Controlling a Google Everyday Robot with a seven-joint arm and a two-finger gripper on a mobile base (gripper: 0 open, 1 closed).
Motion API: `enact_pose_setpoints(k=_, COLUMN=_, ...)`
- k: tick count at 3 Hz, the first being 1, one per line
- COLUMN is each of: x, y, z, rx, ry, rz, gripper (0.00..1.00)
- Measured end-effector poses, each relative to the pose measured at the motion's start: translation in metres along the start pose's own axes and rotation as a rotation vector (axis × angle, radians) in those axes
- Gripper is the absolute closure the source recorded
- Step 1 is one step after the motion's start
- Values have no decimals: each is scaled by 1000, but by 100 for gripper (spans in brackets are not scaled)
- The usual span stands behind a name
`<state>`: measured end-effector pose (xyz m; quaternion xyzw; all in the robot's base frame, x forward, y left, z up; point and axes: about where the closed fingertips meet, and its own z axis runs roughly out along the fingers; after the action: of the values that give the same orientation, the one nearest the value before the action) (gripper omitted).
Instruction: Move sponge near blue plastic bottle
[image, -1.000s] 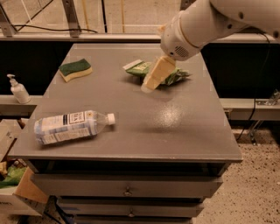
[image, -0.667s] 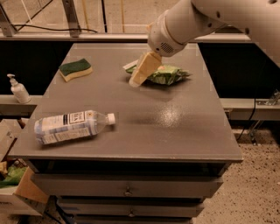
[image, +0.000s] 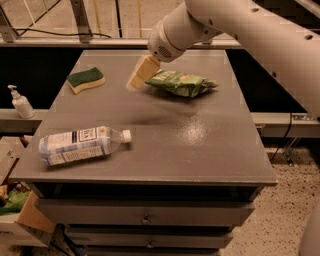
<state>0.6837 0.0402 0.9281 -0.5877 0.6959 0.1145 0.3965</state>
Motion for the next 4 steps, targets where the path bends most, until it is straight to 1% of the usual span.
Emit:
enact_pose_setpoints(k=1, x=-7, y=-6, z=35, rx=-2, ry=3, rz=33, gripper=0)
enact_pose_setpoints(k=2, x=-12, y=-8, z=69, rx=-15, ry=1, rz=64, gripper=0)
enact_pose_setpoints(k=4, x=-33, y=0, z=138, rx=-60, ry=2, rz=77, gripper=0)
